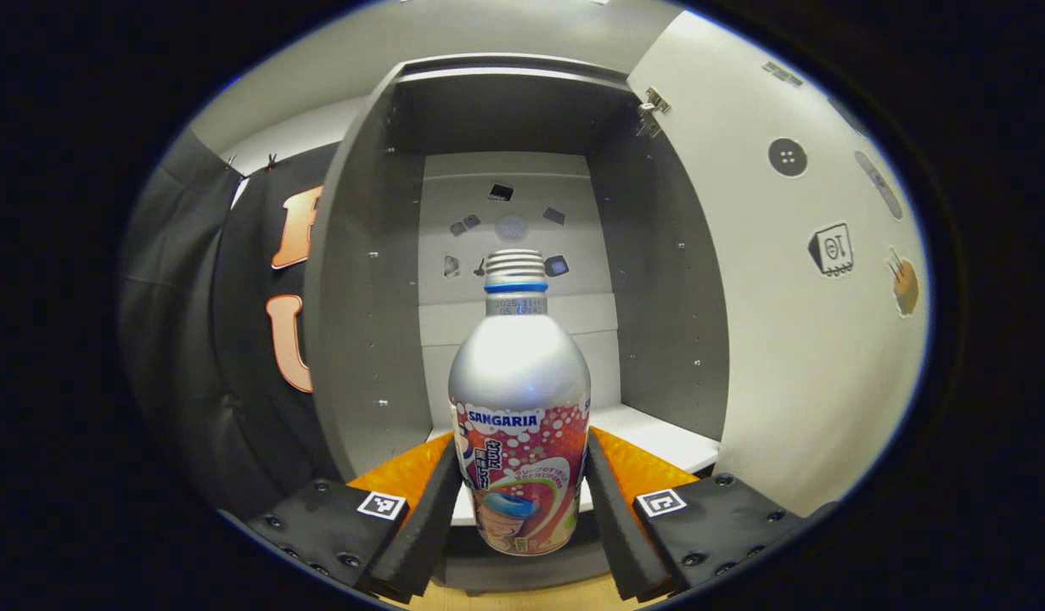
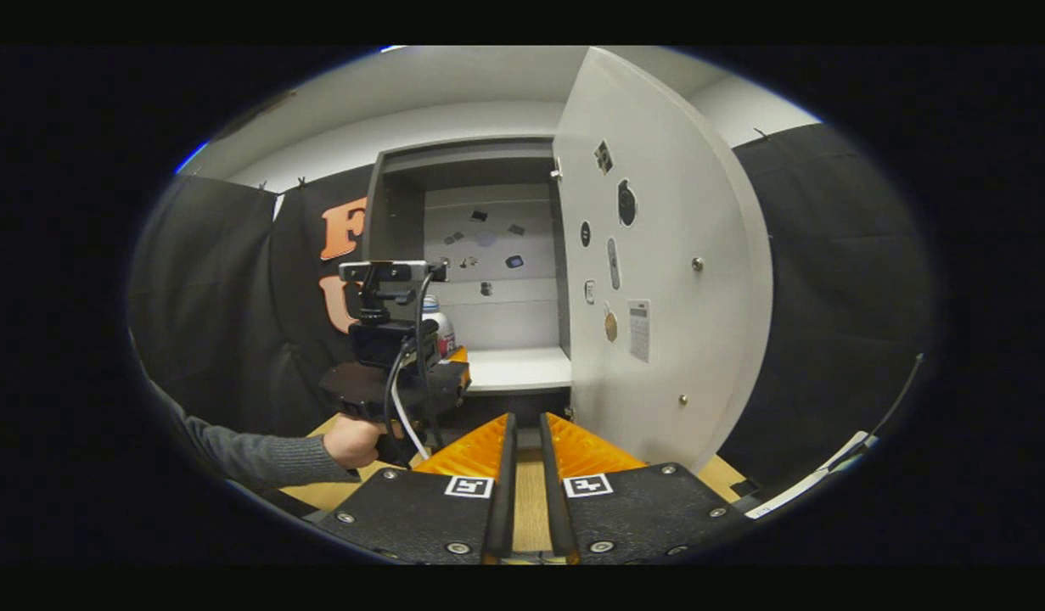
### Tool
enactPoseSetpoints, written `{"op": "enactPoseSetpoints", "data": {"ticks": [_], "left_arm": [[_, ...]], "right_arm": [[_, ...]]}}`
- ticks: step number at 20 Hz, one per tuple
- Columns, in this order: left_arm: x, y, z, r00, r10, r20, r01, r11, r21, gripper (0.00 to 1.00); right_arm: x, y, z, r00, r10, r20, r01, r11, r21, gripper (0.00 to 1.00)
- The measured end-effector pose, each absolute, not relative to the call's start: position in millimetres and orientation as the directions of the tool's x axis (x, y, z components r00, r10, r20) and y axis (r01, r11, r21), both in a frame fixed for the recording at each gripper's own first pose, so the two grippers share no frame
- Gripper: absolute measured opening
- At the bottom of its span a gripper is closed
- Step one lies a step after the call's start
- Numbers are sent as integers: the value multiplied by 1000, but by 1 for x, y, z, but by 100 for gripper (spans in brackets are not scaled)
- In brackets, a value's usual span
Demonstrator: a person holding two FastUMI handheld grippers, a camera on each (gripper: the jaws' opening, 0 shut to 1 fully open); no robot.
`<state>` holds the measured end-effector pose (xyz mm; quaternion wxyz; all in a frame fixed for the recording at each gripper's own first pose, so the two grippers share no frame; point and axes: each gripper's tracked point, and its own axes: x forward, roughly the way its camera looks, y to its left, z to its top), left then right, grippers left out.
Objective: Open the cabinet door with the right hand, grasp the bottle in the cabinet with the left hand and place it on the coaster, then close the cabinet door with the right hand.
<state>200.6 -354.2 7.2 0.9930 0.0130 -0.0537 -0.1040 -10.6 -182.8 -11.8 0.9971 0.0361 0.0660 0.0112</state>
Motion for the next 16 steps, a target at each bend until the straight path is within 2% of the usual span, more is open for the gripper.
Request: {"op": "enactPoseSetpoints", "data": {"ticks": [4,10,11,12,13,14,16], "left_arm": [[146,-325,-20,983,-165,85,160,985,61,82],[83,-293,-84,990,-138,32,135,986,96,83],[76,-288,-101,991,-133,11,132,987,91,84],[69,-283,-116,993,-122,-11,122,988,93,83],[64,-279,-132,993,-116,-32,118,989,94,83],[57,-275,-150,992,-108,-58,113,989,91,84],[47,-269,-182,989,-100,-106,109,991,81,84]], "right_arm": [[-42,-179,-23,986,68,-150,-52,993,106,16],[-74,-183,-49,976,87,-198,-58,987,149,16],[-75,-183,-54,974,92,-209,-61,986,154,16],[-76,-183,-58,970,100,-223,-65,985,157,21],[-78,-183,-63,967,103,-234,-67,985,158,21],[-79,-182,-67,963,108,-245,-70,985,157,16],[-82,-181,-76,957,113,-268,-74,986,148,16]]}}
